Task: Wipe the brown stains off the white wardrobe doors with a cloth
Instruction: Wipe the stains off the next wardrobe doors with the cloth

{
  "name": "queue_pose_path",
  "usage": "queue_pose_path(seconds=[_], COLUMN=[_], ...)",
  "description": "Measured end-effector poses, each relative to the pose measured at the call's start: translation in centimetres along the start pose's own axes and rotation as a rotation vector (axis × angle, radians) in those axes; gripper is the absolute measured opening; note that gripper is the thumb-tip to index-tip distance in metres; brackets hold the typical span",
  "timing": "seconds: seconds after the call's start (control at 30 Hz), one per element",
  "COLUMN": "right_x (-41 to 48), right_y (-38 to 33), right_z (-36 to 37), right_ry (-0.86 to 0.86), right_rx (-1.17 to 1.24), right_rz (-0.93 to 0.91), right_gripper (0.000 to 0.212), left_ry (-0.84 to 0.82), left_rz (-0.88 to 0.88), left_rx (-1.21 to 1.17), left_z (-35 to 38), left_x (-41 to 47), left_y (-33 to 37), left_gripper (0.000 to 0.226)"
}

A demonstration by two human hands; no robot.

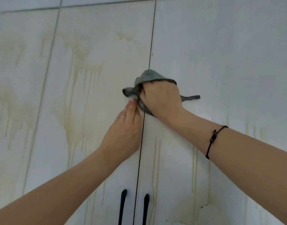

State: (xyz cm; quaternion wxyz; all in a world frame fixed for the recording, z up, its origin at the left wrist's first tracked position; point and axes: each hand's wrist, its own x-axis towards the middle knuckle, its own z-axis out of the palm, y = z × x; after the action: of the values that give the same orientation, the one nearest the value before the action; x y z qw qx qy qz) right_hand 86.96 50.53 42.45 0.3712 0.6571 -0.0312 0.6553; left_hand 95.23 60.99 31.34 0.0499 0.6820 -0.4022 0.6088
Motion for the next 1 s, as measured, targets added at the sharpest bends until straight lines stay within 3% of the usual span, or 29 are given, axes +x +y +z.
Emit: queue_pose_path(seconds=[0.13, 0.27, 0.43, 0.53, 0.6, 0.67, 0.77, 0.83, 0.9, 1.0], right_x=[-6.0, -4.4, 3.1, 3.4, 1.6, -2.5, -10.0, -11.4, -9.2, -3.1], right_y=[-2.2, 2.3, 12.5, 14.1, 11.4, 7.0, 2.4, 2.9, 5.1, 10.6], right_z=[-1.3, -3.0, -4.3, -4.2, -3.7, -3.9, -4.8, -5.5, -5.4, -5.5], right_ry=[-0.085, -0.135, 0.076, 0.063, 0.056, 0.021, -0.127, -0.225, -0.275, -0.061], right_rx=[0.087, 0.077, -0.119, -0.145, -0.199, -0.084, 0.125, 0.152, 0.059, -0.118], right_rz=[-0.066, -0.126, 0.315, 0.397, 0.372, 0.24, -0.11, -0.238, -0.239, 0.081], right_gripper=[0.017, 0.022, 0.051, 0.039, 0.048, 0.056, 0.03, 0.023, 0.03, 0.056], left_ry=[-0.082, -0.151, -0.068, -0.042, -0.05, -0.093, -0.111, -0.146, -0.177, -0.205], left_rz=[-0.008, -0.094, -0.156, -0.154, -0.188, -0.228, -0.296, -0.333, -0.345, -0.315], left_rx=[0.053, 0.004, 0.0, 0.079, 0.103, 0.107, 0.111, 0.125, 0.161, 0.227], left_z=[0.1, -0.6, -2.1, -1.6, -1.4, -1.2, -1.3, -1.7, -1.8, -1.7], left_x=[-0.5, 0.1, 2.1, 2.4, 2.2, 2.1, 2.3, 2.6, 2.8, 2.6], left_y=[0.5, 1.0, 1.3, 1.5, 2.2, 2.9, 3.6, 4.1, 4.5, 4.8], left_gripper=[0.057, 0.059, 0.075, 0.07, 0.067, 0.062, 0.061, 0.064, 0.062, 0.063])
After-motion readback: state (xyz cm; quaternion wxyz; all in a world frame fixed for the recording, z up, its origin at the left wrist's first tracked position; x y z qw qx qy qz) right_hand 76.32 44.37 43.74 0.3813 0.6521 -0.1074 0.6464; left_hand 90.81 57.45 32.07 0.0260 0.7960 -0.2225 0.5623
